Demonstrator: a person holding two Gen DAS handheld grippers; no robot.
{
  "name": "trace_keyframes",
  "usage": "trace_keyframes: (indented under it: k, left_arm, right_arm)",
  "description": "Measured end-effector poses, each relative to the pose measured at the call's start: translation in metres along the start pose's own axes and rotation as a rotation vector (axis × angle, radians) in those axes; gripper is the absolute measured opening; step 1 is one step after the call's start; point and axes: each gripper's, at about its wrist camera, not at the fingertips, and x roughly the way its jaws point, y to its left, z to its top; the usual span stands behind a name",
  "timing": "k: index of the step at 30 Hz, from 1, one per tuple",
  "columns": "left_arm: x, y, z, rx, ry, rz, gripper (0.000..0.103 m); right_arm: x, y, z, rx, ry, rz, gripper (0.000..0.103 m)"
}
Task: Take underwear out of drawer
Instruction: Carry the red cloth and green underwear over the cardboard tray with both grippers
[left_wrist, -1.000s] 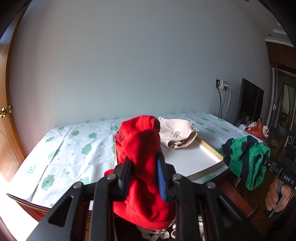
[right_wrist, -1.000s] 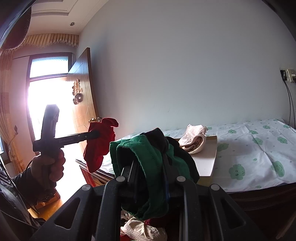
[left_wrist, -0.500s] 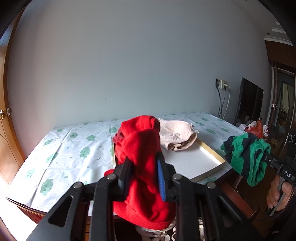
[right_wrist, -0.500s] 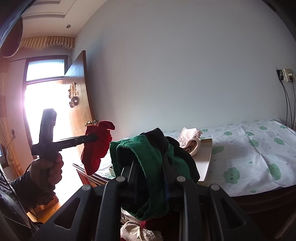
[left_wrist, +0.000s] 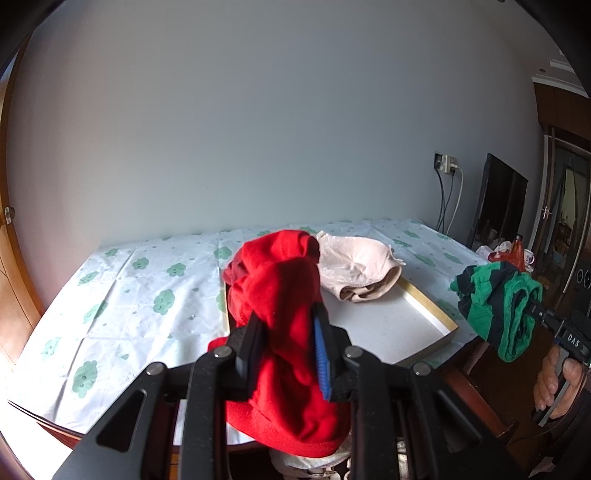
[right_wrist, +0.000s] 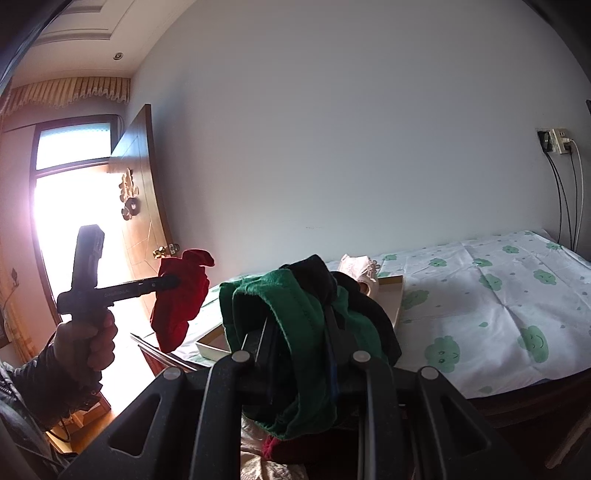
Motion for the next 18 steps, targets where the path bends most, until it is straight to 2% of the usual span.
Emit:
trace_keyframes:
  k: [7,18]
  left_arm:
    - [0.013,0.003,0.01,0.0,0.009,-0.005,0.022]
    - [0.046,0.011,0.024,-0.004,0.054,0.0,0.022]
  right_arm:
    - [0.007,-0.008,0.009,0.015,0.002,-0.019,0.022]
    - [0.035,-0.023,0.042,-0.03,0.018,-0.065,0.022]
